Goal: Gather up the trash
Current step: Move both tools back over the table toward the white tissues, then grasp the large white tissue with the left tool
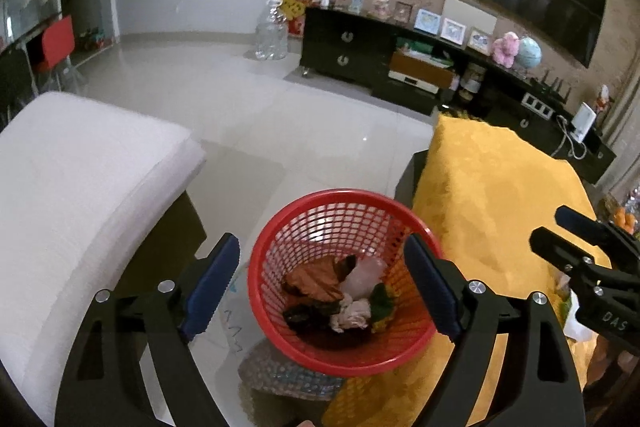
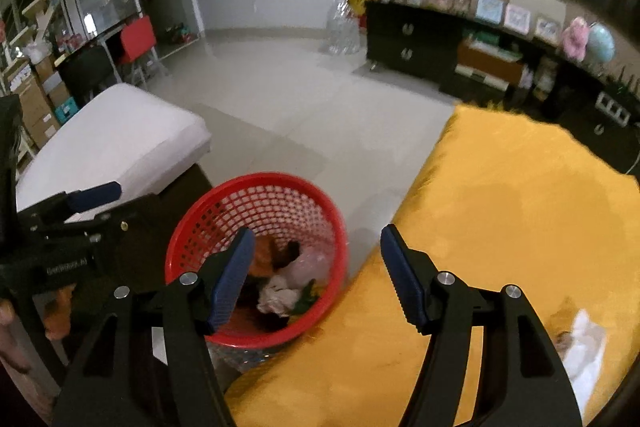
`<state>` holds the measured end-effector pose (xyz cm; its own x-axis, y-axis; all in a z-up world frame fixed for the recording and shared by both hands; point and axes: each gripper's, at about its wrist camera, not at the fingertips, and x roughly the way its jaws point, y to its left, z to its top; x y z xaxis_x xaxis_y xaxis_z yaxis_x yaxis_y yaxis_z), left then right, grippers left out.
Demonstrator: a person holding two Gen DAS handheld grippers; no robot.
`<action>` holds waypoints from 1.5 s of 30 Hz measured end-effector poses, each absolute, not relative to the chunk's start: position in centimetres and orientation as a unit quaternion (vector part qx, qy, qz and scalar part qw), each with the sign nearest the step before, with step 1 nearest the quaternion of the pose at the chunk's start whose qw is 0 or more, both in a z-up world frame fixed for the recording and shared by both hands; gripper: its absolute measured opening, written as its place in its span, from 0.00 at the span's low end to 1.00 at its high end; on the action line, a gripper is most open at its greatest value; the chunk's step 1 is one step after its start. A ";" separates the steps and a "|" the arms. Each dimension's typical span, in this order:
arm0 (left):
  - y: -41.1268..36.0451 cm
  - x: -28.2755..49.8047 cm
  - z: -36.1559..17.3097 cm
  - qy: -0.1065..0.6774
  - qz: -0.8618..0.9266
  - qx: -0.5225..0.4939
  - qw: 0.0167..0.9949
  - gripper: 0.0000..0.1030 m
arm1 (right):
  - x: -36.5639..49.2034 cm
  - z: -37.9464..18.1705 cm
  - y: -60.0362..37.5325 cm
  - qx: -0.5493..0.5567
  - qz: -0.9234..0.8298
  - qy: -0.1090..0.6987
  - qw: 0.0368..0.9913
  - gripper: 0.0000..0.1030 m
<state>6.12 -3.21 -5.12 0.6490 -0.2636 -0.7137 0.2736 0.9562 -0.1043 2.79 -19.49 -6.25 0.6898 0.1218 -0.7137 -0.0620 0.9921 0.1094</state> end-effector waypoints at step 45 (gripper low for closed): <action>-37.3 -9.4 -12.5 0.428 -0.467 0.206 0.746 0.79 | -23.1 -8.1 -45.5 0.164 -0.286 0.341 0.880 0.63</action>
<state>-9.37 -37.27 -12.46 0.1972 -0.5210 -0.8305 0.8729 0.4790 -0.0932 -23.08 -45.46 -8.12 0.6039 -0.3907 -0.6948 0.6149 0.7830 0.0941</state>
